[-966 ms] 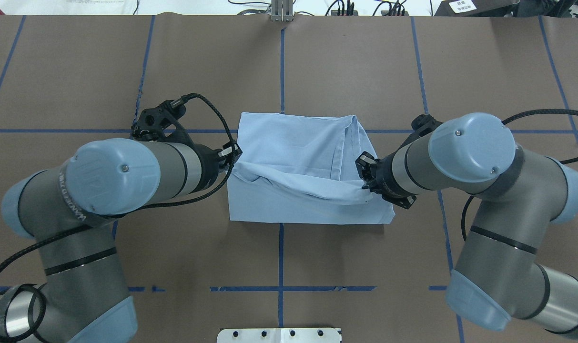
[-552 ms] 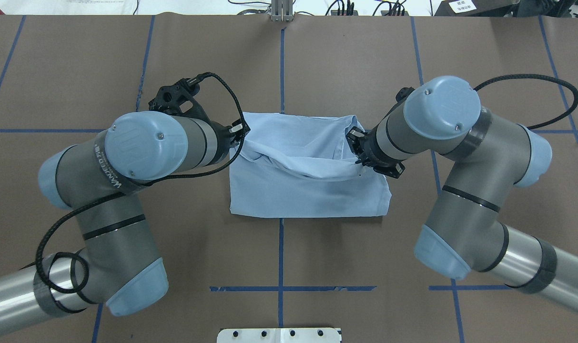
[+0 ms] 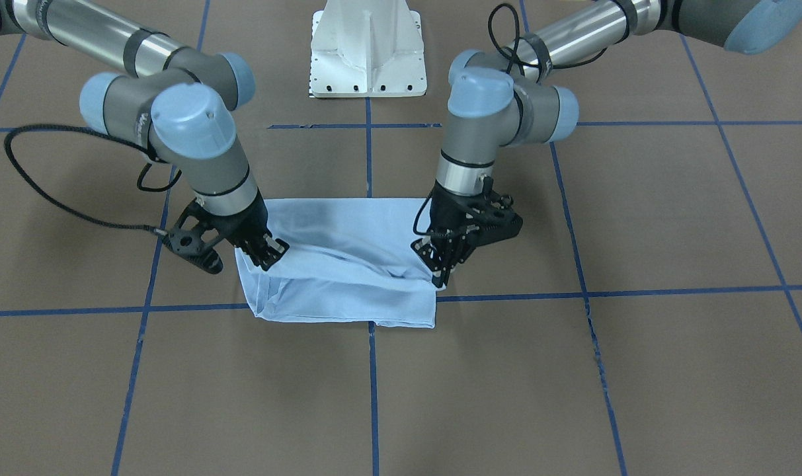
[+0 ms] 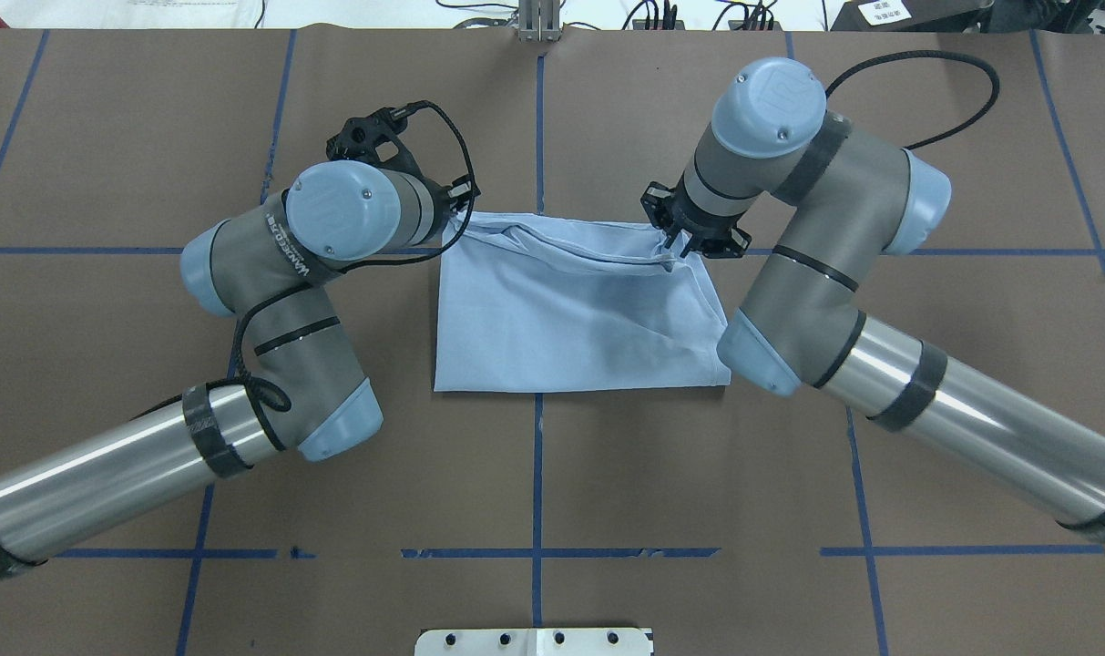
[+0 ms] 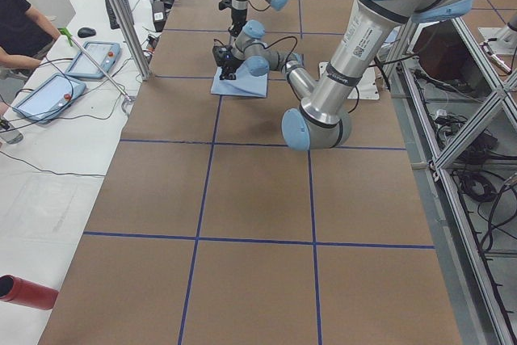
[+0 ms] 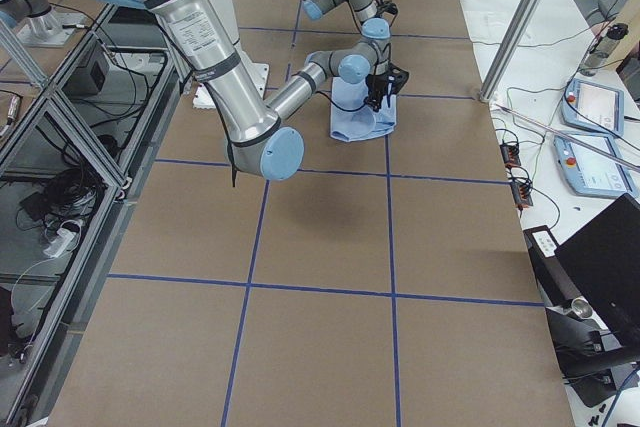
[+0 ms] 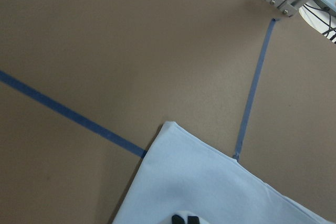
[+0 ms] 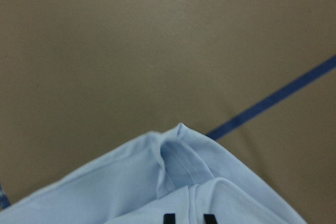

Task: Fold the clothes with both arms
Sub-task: 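Release the shirt and raise both grippers away from it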

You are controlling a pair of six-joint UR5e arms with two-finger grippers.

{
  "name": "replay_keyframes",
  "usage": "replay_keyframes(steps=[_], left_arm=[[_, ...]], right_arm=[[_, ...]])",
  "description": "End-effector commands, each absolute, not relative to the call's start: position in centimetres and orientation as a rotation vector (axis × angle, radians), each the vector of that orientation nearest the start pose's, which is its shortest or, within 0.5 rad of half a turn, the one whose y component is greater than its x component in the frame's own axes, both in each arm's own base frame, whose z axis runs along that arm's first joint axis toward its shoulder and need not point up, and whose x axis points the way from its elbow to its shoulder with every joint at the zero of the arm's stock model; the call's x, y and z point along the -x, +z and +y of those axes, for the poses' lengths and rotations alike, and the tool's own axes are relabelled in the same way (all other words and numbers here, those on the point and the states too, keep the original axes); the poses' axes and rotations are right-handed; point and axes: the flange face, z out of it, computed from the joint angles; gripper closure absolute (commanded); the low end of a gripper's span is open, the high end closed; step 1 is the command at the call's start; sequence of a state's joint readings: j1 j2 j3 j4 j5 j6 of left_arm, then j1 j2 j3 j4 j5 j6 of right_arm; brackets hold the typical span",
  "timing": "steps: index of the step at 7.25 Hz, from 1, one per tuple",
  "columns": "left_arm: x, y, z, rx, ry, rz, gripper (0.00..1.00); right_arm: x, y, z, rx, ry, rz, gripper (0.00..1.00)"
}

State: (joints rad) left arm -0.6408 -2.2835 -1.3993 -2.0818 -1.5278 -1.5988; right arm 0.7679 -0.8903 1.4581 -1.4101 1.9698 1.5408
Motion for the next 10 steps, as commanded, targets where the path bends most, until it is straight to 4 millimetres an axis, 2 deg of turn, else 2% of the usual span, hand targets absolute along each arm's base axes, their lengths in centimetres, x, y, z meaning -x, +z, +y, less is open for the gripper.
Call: replay_keyframes(steps=[1,2,3,4,5,6,7,8,9,10], left_arm=[[-48.8,25.8,-60.9,-0.456,-0.595,1.003,0.00],[-47.4,24.0,-59.8,-0.473,-0.590,1.044,0.00],[-46.4,24.1,-58.4,-0.433,-0.561,1.066,0.00],[-43.7,23.9,-57.0,-0.393,-0.533,1.093,0.00],[-41.2,24.0,-55.7,-0.424,-0.428,1.086,0.00],[-38.7,24.4,-54.5,-0.470,-0.332,1.068,0.00],[-36.9,25.1,-53.5,-0.464,-0.311,1.071,0.00],[-35.0,25.5,-53.7,-0.460,-0.278,1.075,0.00],[-33.3,26.8,-54.4,-0.481,-0.243,1.046,0.00],[-32.8,27.9,-54.2,-0.479,-0.221,1.031,0.00]], right_arm=[[39.2,29.3,-67.5,0.027,0.366,-0.868,0.00],[39.2,29.4,-67.5,0.027,0.355,-0.868,0.00],[39.1,29.2,-67.3,0.027,0.359,-0.876,0.00],[38.2,29.3,-66.2,0.015,0.362,-0.887,0.00],[36.4,29.9,-63.9,-0.002,0.356,-0.907,0.08],[36.8,29.6,-61.2,0.012,0.377,-0.924,0.57],[40.0,28.2,-58.4,0.026,0.424,-0.930,1.00],[45.5,27.5,-54.3,-0.003,0.372,-0.909,1.00],[48.9,27.4,-52.0,-0.027,0.339,-0.890,1.00],[50.2,26.8,-51.3,-0.018,0.334,-0.893,1.00]])
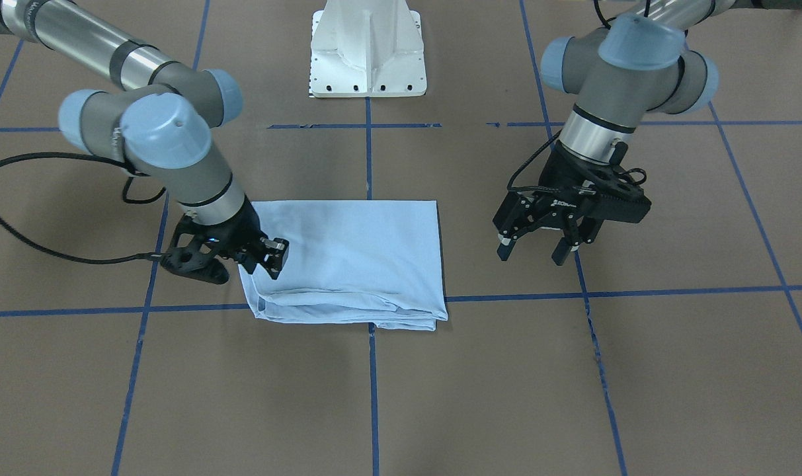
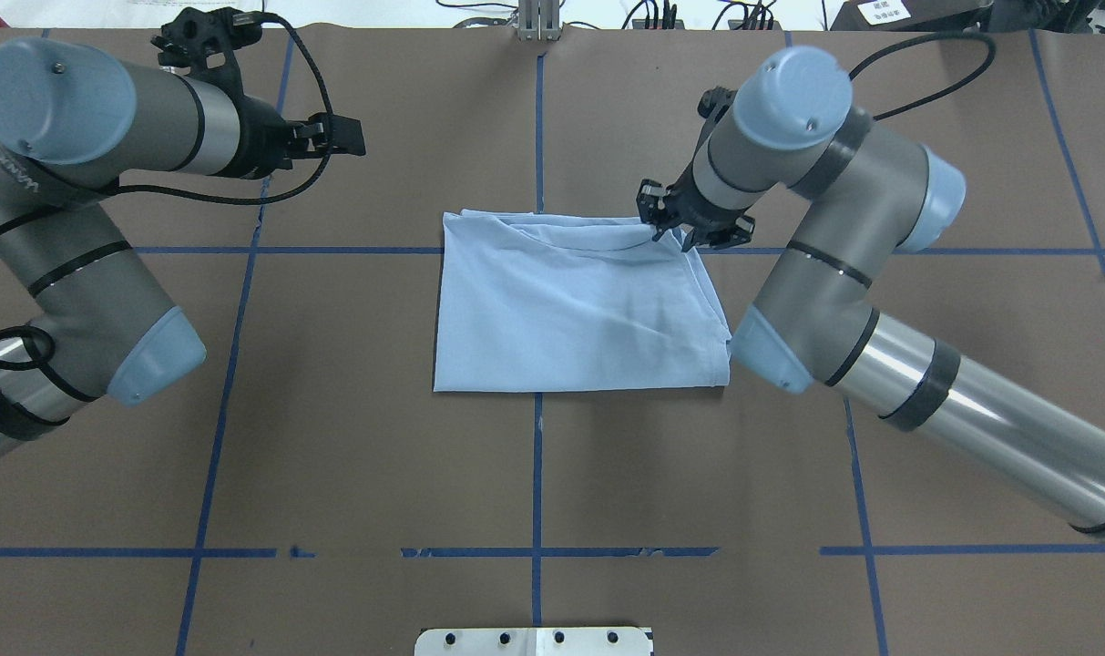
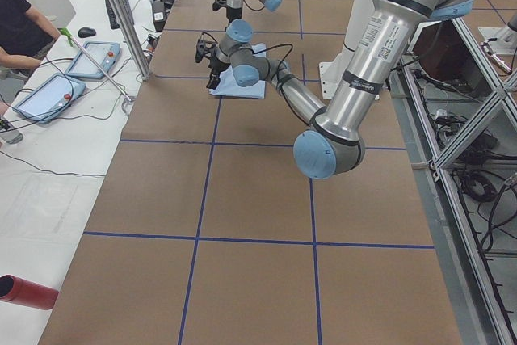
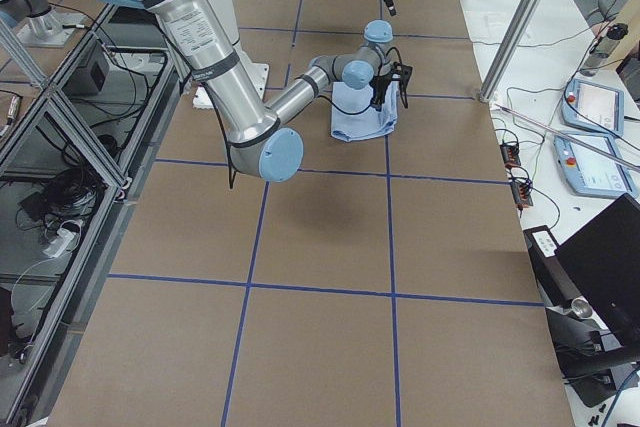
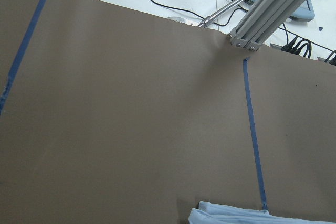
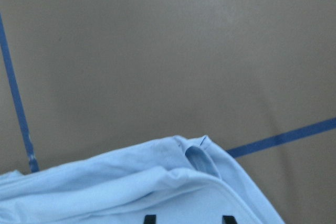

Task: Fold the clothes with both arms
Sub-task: 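Release the shirt and raise both grippers away from it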

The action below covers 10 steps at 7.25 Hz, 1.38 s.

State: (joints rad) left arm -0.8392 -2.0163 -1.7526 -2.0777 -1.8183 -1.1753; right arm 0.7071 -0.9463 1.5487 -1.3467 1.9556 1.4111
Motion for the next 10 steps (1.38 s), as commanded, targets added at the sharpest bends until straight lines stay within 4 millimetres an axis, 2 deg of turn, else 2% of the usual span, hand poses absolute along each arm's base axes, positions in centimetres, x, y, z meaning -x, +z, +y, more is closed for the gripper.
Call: replay_keyframes(steps=[1,2,3,4,5,6,7,8,9,10], left_arm=[[-32.6,28.1,-54.0,-0.477,-0.220,1.031,0.00],[-32.6,28.2,-54.0,-0.474,-0.222,1.029,0.00],[-32.5,28.4,-54.3,-0.475,-0.228,1.024,0.00],[-32.4,28.5,-54.5,-0.475,-0.230,1.020,0.00],[-32.4,28.3,-54.5,-0.476,-0.231,1.023,0.00],[-32.5,28.3,-54.6,-0.475,-0.235,1.022,0.00],[-32.5,28.3,-54.6,-0.475,-0.235,1.022,0.00],[-32.6,28.1,-54.6,-0.474,-0.240,1.027,0.00],[-32.5,28.1,-54.6,-0.474,-0.241,1.027,0.00],[-32.4,28.5,-54.7,-0.478,-0.230,1.019,0.00]], right_arm=[[51.4,27.3,-52.3,-0.012,0.341,-0.870,1.00],[52.9,27.8,-53.6,-0.017,0.343,-0.841,1.00],[53.6,28.3,-54.2,-0.016,0.343,-0.824,1.00],[53.8,29.5,-55.0,-0.035,0.344,-0.793,1.00],[52.9,31.0,-57.3,-0.067,0.312,-0.761,1.00],[51.6,31.8,-61.6,-0.083,0.320,-0.744,1.00],[48.8,31.4,-66.1,-0.083,0.279,-0.744,1.00],[45.5,32.1,-68.9,-0.081,0.260,-0.744,1.00],[43.4,34.0,-70.5,-0.087,0.245,-0.718,1.00],[39.9,35.2,-71.0,-0.070,0.219,-0.747,1.00]])
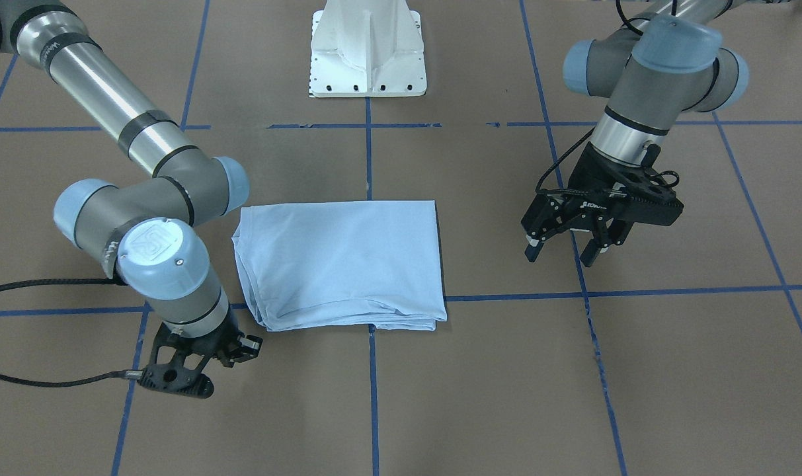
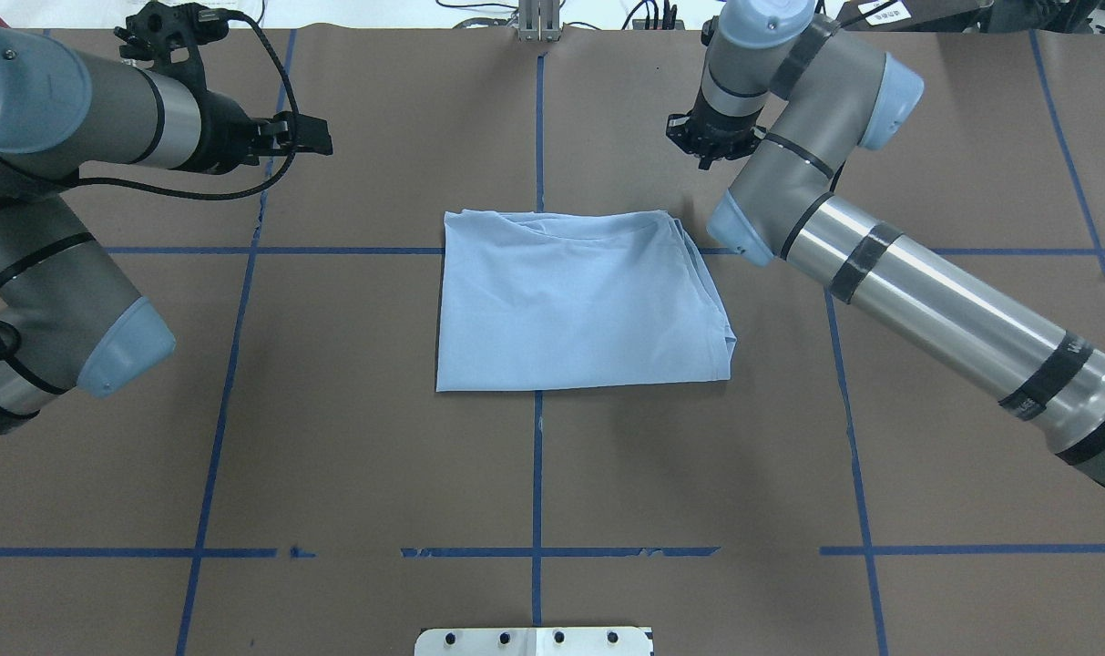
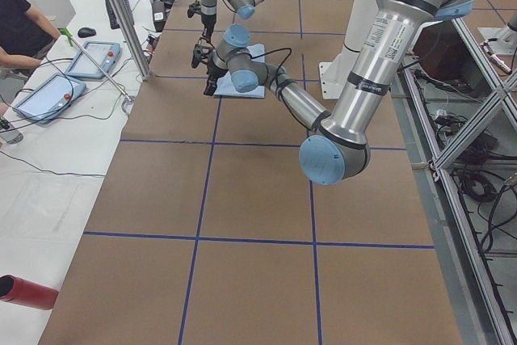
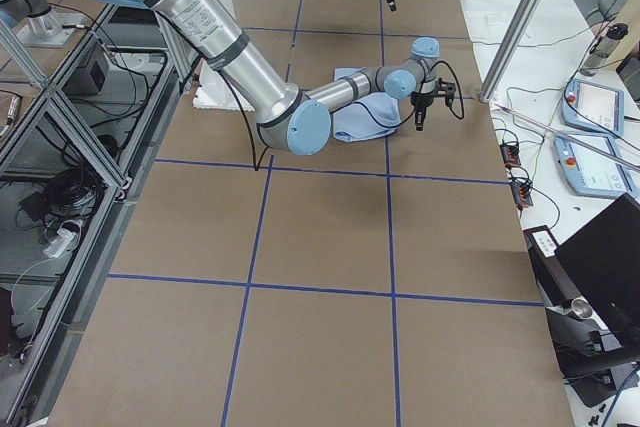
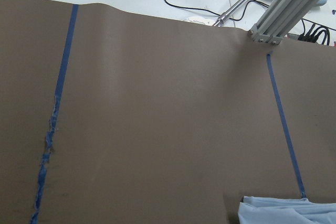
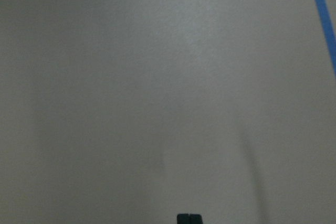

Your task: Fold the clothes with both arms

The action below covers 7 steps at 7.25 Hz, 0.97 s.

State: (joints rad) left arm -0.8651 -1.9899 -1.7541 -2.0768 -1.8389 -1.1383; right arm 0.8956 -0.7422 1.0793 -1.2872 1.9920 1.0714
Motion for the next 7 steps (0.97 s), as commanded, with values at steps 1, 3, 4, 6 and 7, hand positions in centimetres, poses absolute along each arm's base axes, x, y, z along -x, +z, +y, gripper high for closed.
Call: replay_keyframes(steps=[1,3,4,6,7], left_arm=[[-30.3,29.2,-55.9,-0.514,-0.197,0.988,0.00],[-24.4,33.9,-57.0,-0.505,-0.025,0.940,0.00],[-19.8,37.9,-57.5,-0.515,0.068,0.889,0.00],[-10.1,45.8,-58.6,-0.524,0.150,0.789,0.00],[-4.4,50.7,-59.2,-0.490,0.192,0.808,0.00]], right_arm=[[35.5,37.6,-70.7,-0.072,0.215,-0.759,1.00],[24.9,43.6,-68.8,-0.048,0.177,-0.819,1.00],[19.0,45.9,-67.8,-0.059,0.171,-0.848,1.00],[10.2,50.5,-65.0,-0.067,0.153,-0.851,1.00],[6.4,53.0,-63.4,-0.066,0.106,-0.821,1.00]])
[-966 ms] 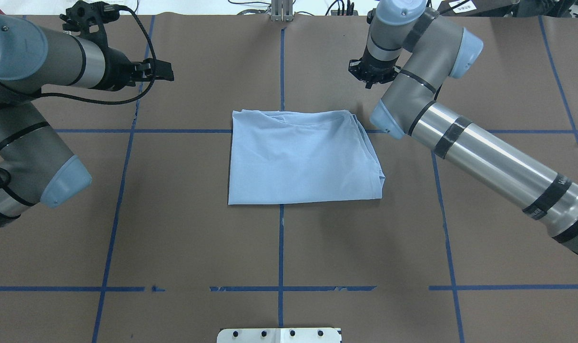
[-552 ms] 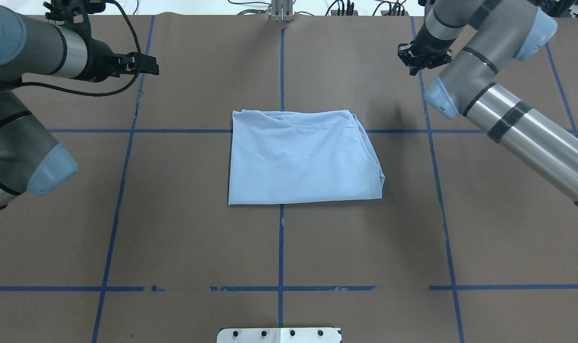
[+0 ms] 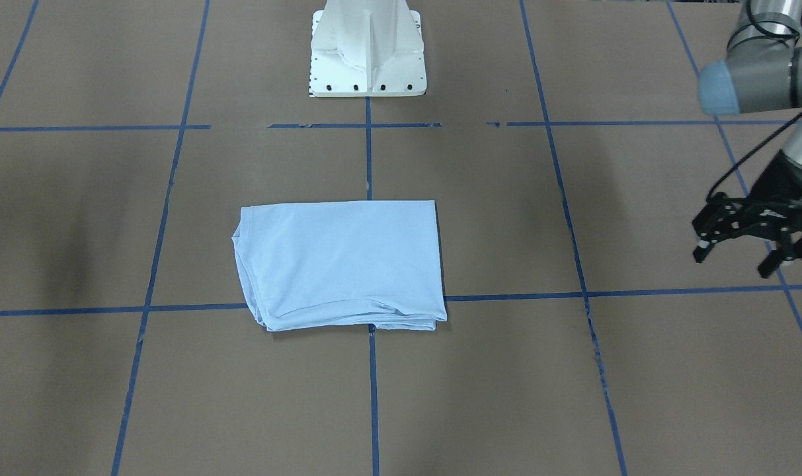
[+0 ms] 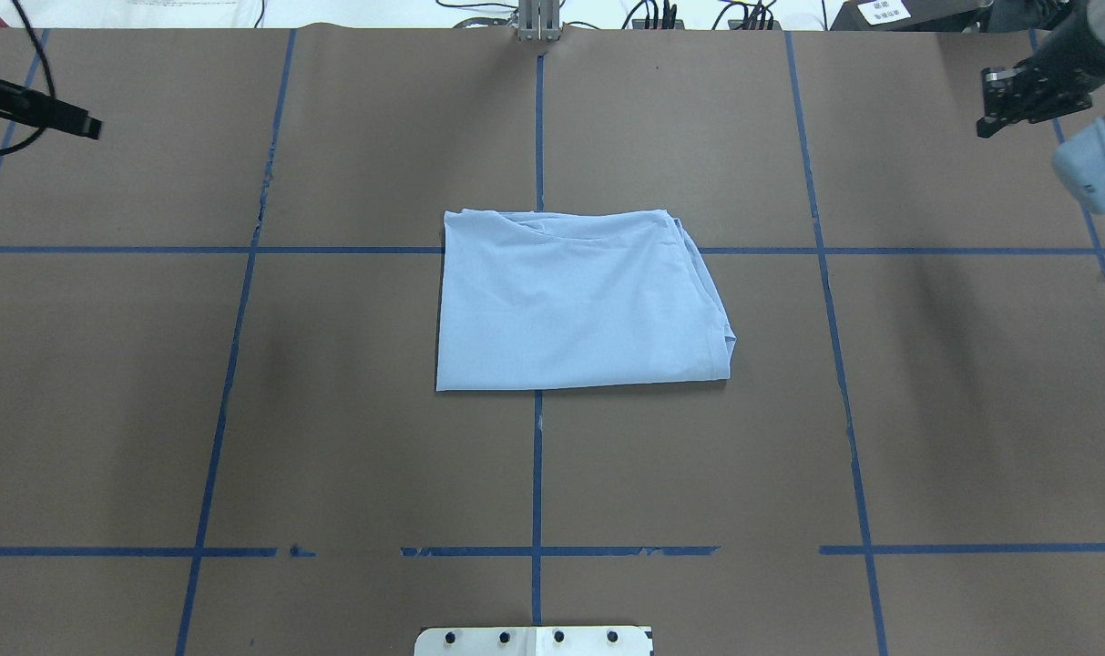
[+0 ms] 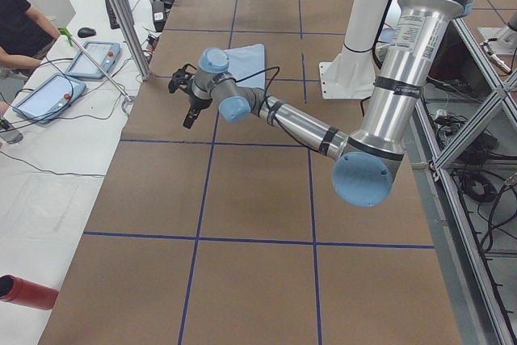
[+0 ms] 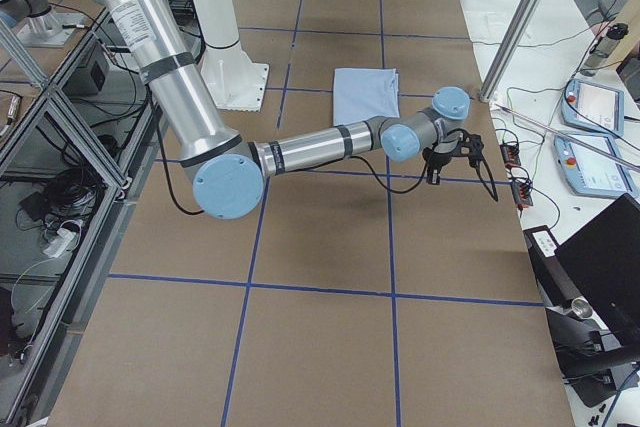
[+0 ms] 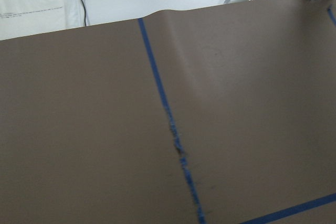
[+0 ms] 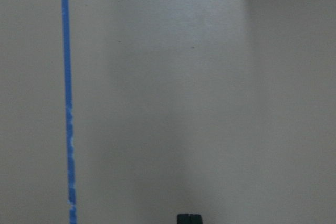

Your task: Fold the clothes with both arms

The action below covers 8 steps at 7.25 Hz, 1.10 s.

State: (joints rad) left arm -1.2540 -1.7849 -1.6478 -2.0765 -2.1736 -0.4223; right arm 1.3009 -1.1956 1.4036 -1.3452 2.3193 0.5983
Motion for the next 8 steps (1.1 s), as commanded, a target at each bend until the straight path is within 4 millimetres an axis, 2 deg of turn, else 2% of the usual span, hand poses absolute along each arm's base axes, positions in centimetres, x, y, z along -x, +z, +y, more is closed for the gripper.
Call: replay_keyframes(steps=[1,2,3,4,5,6,7,8], left_arm=[[0.7,54.4,-59.5,-0.469,0.179,0.829,0.00],[2.2,57.0,-59.2,-0.427,0.176,0.830,0.00],[4.5,59.6,-58.6,-0.362,0.157,0.813,0.00],[6.0,59.2,-57.9,-0.272,0.121,0.811,0.00],[6.5,62.2,-51.2,-0.224,0.179,0.795,0.00],[6.6,62.4,-45.5,-0.255,0.225,0.793,0.00],[6.6,60.6,-44.6,-0.287,0.231,0.782,0.00],[6.6,60.9,-44.9,-0.278,0.220,0.781,0.00]], right_arm=[[2.3,55.7,-61.5,-0.056,0.071,-0.792,1.00],[0.1,57.7,-59.0,-0.052,0.048,-0.769,0.01],[-1.2,57.9,-56.8,-0.065,0.057,-0.768,0.00],[-1.3,59.0,-55.8,-0.048,0.064,-0.764,0.00],[-1.6,59.4,-55.4,-0.045,0.072,-0.758,0.00],[-1.7,59.7,-55.7,-0.039,0.077,-0.749,0.00],[-1.9,60.5,-55.3,-0.035,0.083,-0.712,0.00],[-2.1,60.3,-55.0,-0.043,0.083,-0.707,0.00]])
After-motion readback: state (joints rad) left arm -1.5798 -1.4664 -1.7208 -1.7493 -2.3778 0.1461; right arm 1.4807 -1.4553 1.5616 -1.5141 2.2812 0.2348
